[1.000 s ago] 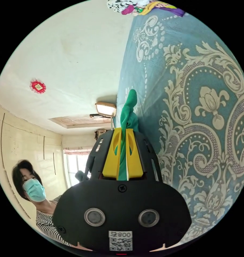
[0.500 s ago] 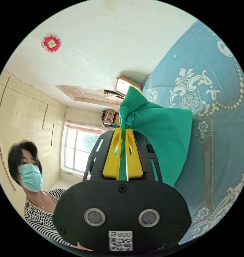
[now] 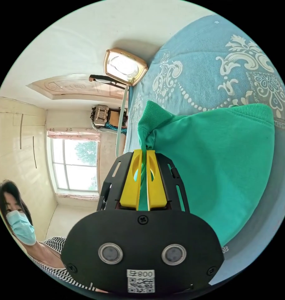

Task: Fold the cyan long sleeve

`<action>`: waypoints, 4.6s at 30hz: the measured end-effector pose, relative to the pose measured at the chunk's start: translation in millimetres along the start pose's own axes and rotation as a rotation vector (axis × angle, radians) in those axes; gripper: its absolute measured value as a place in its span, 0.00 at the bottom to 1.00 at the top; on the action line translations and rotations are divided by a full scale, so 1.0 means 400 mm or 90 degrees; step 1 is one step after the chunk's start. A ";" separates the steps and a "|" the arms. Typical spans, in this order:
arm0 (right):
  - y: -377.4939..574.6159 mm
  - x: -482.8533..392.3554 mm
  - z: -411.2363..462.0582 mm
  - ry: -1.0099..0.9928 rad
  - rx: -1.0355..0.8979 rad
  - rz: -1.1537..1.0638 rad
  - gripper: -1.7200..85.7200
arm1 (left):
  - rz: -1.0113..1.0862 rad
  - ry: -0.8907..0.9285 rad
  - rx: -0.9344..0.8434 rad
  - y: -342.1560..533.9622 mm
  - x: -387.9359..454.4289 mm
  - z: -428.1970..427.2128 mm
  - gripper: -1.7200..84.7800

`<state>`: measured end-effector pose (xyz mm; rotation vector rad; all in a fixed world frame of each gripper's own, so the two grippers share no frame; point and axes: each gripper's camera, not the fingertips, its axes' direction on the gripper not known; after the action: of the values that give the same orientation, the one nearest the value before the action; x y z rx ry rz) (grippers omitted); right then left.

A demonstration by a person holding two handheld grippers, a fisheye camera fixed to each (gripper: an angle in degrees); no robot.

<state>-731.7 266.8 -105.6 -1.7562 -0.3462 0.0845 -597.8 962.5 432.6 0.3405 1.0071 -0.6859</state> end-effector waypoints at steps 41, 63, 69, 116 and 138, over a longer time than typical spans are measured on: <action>-0.073 -0.193 0.482 0.259 -0.126 -0.124 0.02 | 0.115 -0.277 -0.109 0.057 -0.021 0.022 0.02; 0.445 -0.179 0.125 0.194 -0.133 -0.159 0.02 | 0.235 -0.238 -0.114 0.152 0.368 0.182 0.02; 0.527 -0.070 0.030 0.177 -0.109 -0.076 0.03 | 0.321 -0.228 -0.190 0.209 0.547 0.327 0.03; 0.696 0.256 -0.284 -0.149 -0.068 0.184 0.14 | 0.484 -0.295 -0.255 0.457 0.741 0.354 0.04; 0.686 -0.019 -0.451 -0.170 -0.035 0.078 0.07 | -0.323 0.342 0.146 0.386 -0.226 -0.200 0.19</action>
<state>-643.9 46.7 -333.1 -1.8222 -0.4375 0.4028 -579.1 1155.3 462.8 0.4892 1.5557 -1.2133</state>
